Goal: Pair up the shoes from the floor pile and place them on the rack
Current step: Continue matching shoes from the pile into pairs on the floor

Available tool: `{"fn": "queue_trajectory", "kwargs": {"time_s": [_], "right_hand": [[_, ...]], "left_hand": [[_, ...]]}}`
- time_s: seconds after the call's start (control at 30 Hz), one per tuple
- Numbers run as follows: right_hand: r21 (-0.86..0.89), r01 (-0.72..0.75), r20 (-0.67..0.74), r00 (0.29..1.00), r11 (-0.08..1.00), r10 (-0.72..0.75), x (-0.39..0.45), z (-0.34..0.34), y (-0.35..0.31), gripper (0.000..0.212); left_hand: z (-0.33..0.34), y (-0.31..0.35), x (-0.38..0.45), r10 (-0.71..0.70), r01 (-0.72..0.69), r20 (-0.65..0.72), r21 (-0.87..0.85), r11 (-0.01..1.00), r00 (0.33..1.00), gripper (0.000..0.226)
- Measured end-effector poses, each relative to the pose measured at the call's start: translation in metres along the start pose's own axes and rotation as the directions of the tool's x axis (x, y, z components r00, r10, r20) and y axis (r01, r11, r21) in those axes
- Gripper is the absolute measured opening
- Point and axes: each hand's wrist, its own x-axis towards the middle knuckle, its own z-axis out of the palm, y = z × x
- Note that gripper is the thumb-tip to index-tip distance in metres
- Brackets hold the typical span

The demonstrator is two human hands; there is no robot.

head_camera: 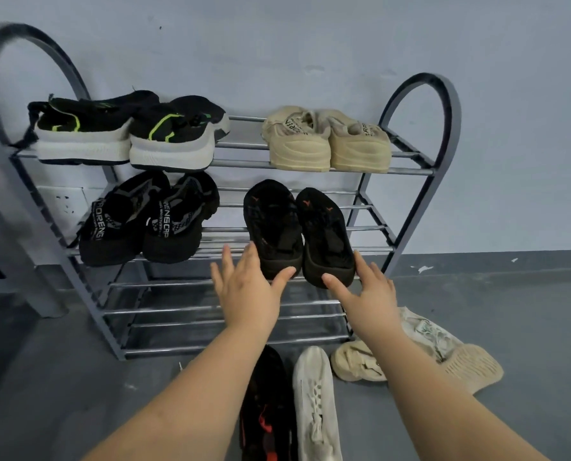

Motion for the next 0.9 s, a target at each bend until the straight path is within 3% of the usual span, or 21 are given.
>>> {"fn": "queue_trajectory", "kwargs": {"time_s": [0.17, 0.3, 0.53, 0.77, 0.83, 0.9], "right_hand": [[-0.201, 0.073, 0.035, 0.997, 0.977, -0.067, 0.028, 0.007, 0.0, 0.078], [-0.165, 0.045, 0.032, 0.999, 0.985, -0.04, 0.045, 0.015, -0.001, 0.078], [-0.01, 0.084, 0.0, 0.996, 0.996, -0.084, 0.058, 0.028, 0.01, 0.078], [-0.156, 0.08, 0.026, 0.997, 0.985, -0.077, 0.052, 0.021, 0.008, 0.084], [-0.254, 0.092, 0.057, 0.995, 0.963, -0.08, 0.038, 0.018, 0.008, 0.088], [-0.402, 0.118, 0.123, 0.99, 0.908, -0.073, 0.022, 0.012, 0.014, 0.089]], "left_hand": [[0.01, -0.001, 0.025, 0.05, -0.054, 0.052, 0.079, 0.995, 0.997, 0.082], [0.009, -0.007, 0.04, 0.126, -0.132, 0.071, 0.096, 0.987, 0.99, 0.081], [0.021, -0.011, 0.039, 0.135, -0.133, 0.017, -0.087, 0.987, 0.991, 0.082], [0.013, -0.002, 0.029, 0.105, -0.108, 0.1, 0.021, 0.994, 0.989, 0.084], [0.009, 0.003, 0.02, 0.18, -0.187, 0.088, 0.085, 0.979, 0.98, 0.084], [0.011, 0.009, 0.007, 0.358, -0.367, 0.085, 0.135, 0.92, 0.93, 0.081]]}}
